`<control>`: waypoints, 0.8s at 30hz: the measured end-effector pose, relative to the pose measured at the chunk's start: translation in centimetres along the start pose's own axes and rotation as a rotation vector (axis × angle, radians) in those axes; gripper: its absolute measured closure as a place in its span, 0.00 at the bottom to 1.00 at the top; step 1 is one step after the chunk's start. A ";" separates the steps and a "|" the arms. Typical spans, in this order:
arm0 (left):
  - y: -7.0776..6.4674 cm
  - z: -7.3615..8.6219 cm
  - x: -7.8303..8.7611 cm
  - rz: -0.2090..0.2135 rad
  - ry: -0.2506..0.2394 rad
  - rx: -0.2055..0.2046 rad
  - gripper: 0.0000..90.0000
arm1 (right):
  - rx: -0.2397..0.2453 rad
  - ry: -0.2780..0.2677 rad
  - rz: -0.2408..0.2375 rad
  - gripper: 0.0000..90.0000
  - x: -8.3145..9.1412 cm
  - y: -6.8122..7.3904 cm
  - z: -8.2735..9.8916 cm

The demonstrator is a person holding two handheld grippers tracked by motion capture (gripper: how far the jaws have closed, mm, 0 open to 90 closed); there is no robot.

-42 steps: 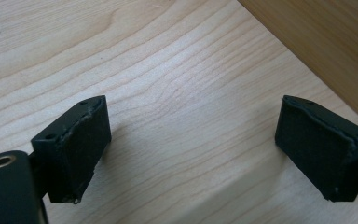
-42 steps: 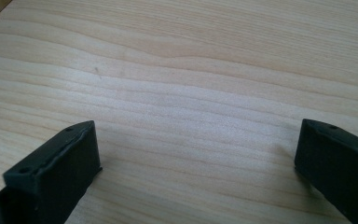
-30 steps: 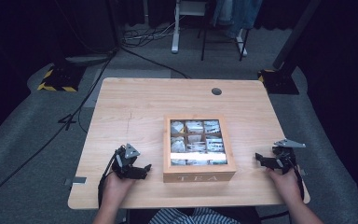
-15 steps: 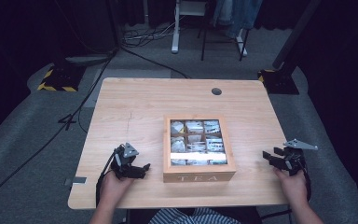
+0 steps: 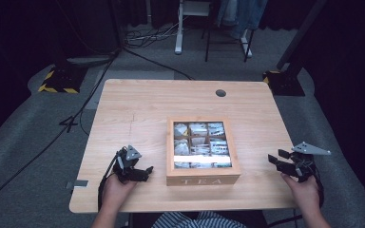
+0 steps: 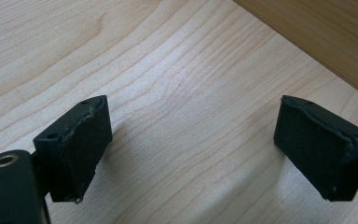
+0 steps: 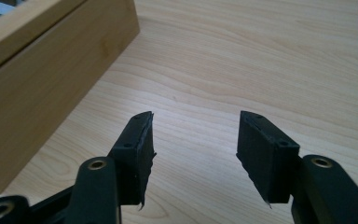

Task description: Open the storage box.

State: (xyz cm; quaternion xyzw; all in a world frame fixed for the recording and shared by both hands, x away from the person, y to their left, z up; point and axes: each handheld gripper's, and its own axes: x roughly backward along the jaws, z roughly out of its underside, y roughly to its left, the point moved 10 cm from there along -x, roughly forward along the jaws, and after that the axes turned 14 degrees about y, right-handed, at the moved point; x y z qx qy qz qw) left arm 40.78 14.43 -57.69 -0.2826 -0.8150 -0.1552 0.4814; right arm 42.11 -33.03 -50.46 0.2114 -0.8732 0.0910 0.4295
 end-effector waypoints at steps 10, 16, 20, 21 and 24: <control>0.1 0.0 0.1 -0.007 -0.005 0.001 0.16 | 0.029 -0.046 -0.036 0.51 1.7 1.8 -0.9; 0.1 0.0 0.1 -0.006 -0.006 0.001 0.16 | 0.073 -0.058 -0.073 0.51 2.2 3.9 -1.2; 0.1 0.0 0.1 -0.007 -0.005 0.001 0.16 | 0.104 -0.065 -0.104 0.51 2.4 5.3 -1.4; 0.1 0.0 0.1 -0.007 -0.005 0.001 0.16 | 0.111 -0.068 -0.114 0.51 2.5 5.7 -1.5; 0.1 0.0 0.1 -0.007 -0.005 0.001 0.16 | 0.133 -0.078 -0.136 0.51 2.8 6.8 -1.7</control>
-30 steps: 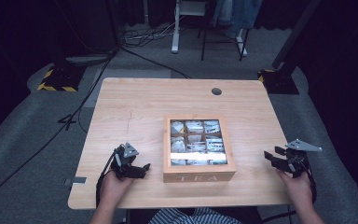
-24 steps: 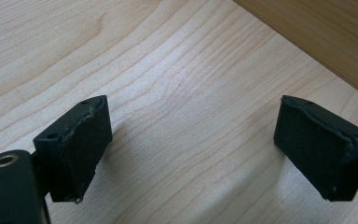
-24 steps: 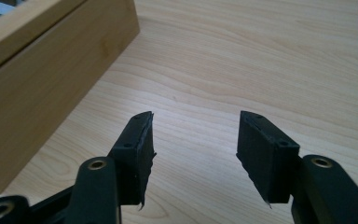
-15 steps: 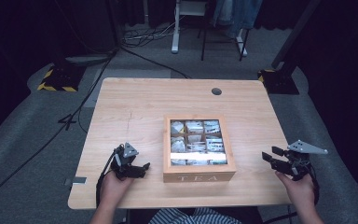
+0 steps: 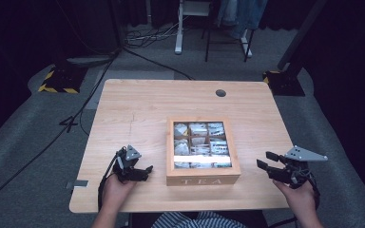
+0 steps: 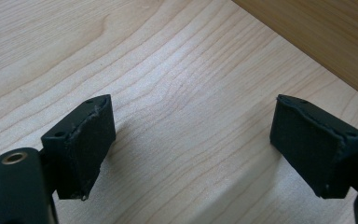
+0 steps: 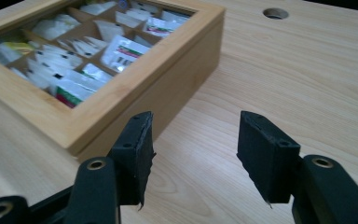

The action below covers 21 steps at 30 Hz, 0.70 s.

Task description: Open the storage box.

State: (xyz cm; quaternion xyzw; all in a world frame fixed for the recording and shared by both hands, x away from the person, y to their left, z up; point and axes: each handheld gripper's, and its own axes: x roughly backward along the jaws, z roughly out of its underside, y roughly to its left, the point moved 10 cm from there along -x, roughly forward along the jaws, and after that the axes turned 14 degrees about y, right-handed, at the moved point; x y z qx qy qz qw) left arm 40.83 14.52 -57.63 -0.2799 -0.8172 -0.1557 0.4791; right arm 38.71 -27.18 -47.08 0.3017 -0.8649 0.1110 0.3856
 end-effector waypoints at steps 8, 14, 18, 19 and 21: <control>0.0 0.0 0.0 0.000 0.000 0.000 0.16 | 0.050 -0.007 -0.077 0.50 0.1 2.9 -0.6; 0.0 0.0 0.0 0.000 0.000 0.000 0.16 | 0.097 0.020 -0.141 0.49 -0.5 5.1 -0.6; 0.0 0.0 0.0 0.001 -0.001 0.000 0.16 | 0.116 0.052 -0.188 0.46 -1.1 6.1 -0.3; 0.0 0.0 0.0 0.001 -0.001 0.000 0.16 | 0.121 0.055 -0.194 0.46 -1.2 6.3 -0.3; 0.0 0.0 0.0 0.001 -0.001 0.001 0.16 | 0.123 0.068 -0.195 0.45 -1.5 6.5 -0.1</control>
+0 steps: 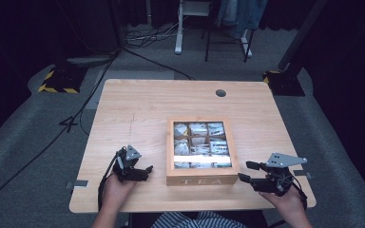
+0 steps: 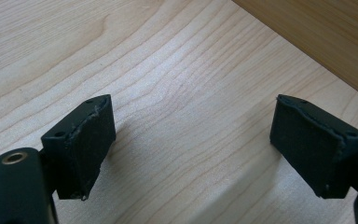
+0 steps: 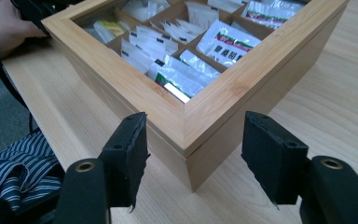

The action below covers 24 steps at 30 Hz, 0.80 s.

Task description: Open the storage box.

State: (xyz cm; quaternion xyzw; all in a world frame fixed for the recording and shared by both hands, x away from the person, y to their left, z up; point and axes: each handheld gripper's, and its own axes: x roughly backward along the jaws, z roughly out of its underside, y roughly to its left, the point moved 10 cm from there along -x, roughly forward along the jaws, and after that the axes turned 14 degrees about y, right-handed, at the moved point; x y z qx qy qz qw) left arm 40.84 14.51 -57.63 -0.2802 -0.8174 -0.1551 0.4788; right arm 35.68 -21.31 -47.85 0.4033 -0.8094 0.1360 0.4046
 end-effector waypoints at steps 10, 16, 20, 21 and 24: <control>0.0 0.0 0.0 0.000 0.000 0.000 0.16 | 0.001 0.057 0.004 0.46 -2.0 0.3 0.7; 0.0 0.0 0.0 -0.001 -0.001 -0.002 0.16 | 0.004 0.079 0.005 0.55 -2.5 0.3 1.1; 0.0 0.0 0.0 -0.001 -0.001 -0.002 0.16 | 0.012 0.082 0.009 0.60 -2.5 0.4 1.1; 0.0 0.0 0.0 0.001 0.001 0.000 0.16 | 0.014 0.085 0.010 0.61 -2.5 0.5 1.1; 0.0 0.0 0.0 0.000 0.000 -0.001 0.16 | 0.020 0.095 0.016 0.64 -2.6 0.5 1.3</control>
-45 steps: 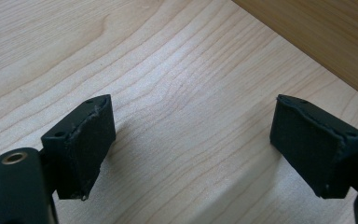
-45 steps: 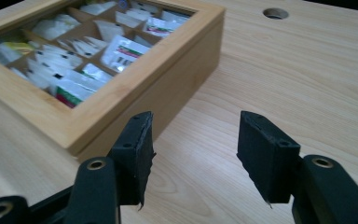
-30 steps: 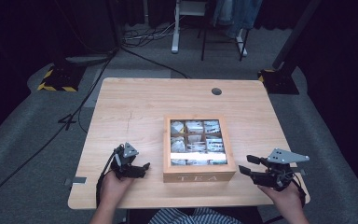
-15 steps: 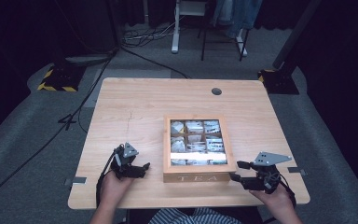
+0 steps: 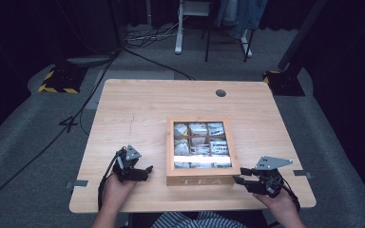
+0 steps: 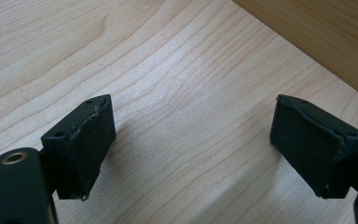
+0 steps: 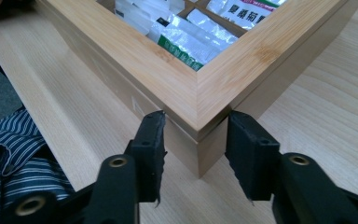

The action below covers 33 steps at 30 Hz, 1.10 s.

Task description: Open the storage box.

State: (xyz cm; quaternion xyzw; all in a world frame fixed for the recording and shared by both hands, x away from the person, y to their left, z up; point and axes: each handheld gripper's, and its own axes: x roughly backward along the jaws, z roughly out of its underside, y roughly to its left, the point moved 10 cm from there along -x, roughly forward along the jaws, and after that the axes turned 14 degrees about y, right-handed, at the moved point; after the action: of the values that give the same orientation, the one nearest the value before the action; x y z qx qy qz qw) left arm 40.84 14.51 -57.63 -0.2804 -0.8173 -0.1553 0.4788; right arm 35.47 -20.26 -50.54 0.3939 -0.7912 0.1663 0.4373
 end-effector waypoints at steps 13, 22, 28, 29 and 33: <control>0.0 0.0 0.0 -0.001 -0.002 -0.002 0.16 | 0.024 0.021 0.063 0.74 0.2 0.1 0.1; 0.0 -0.1 0.0 0.001 -0.003 0.004 0.16 | -0.008 0.018 0.030 0.78 0.6 0.1 -0.1; 0.0 -0.1 0.0 0.001 -0.003 0.006 0.16 | -0.017 0.006 0.016 0.79 1.1 0.1 -0.4; 0.0 -0.1 0.0 0.001 -0.003 0.006 0.16 | -0.017 0.004 0.018 0.79 1.2 0.1 -0.5; 0.0 -0.1 0.0 0.001 -0.003 0.006 0.16 | -0.026 -0.011 0.010 0.81 1.7 0.1 -0.9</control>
State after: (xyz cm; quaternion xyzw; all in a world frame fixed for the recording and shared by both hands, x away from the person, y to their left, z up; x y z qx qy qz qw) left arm 40.88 14.45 -57.63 -0.2795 -0.8183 -0.1522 0.4786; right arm 35.33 -20.50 -48.62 0.3852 -0.7977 0.1559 0.4370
